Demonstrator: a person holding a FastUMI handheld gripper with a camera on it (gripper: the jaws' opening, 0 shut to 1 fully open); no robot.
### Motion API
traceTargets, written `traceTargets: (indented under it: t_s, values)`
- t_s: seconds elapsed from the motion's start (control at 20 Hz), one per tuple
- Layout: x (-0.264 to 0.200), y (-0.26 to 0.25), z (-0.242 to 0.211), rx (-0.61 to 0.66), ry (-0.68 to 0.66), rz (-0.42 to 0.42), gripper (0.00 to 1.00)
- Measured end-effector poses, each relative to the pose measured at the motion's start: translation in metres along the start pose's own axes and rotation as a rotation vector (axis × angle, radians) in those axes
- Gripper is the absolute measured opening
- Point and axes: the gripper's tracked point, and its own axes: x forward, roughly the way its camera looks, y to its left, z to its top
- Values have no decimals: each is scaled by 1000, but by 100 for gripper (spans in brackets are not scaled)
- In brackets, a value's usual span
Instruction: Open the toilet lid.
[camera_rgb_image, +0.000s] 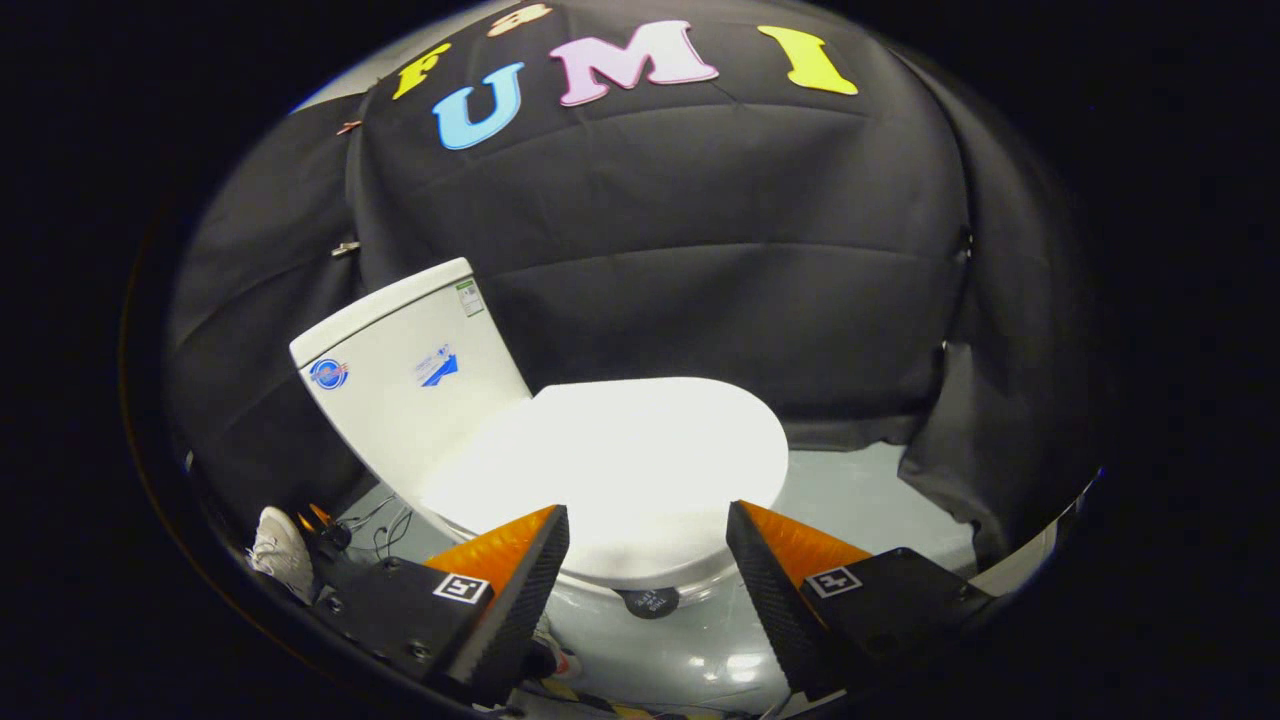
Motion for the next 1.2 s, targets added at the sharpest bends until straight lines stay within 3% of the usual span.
traceTargets:
  t_s: [0.35, 0.55, 1.05, 1.2]
  values:
    - [20, -42, -56, 189, 149, -63, 99]
    - [32, -53, -99, 340, 251, -51, 99]
    - [46, -37, -140, 614, 363, 82, 97]
    - [55, -21, -143, 614, 374, 138, 73]
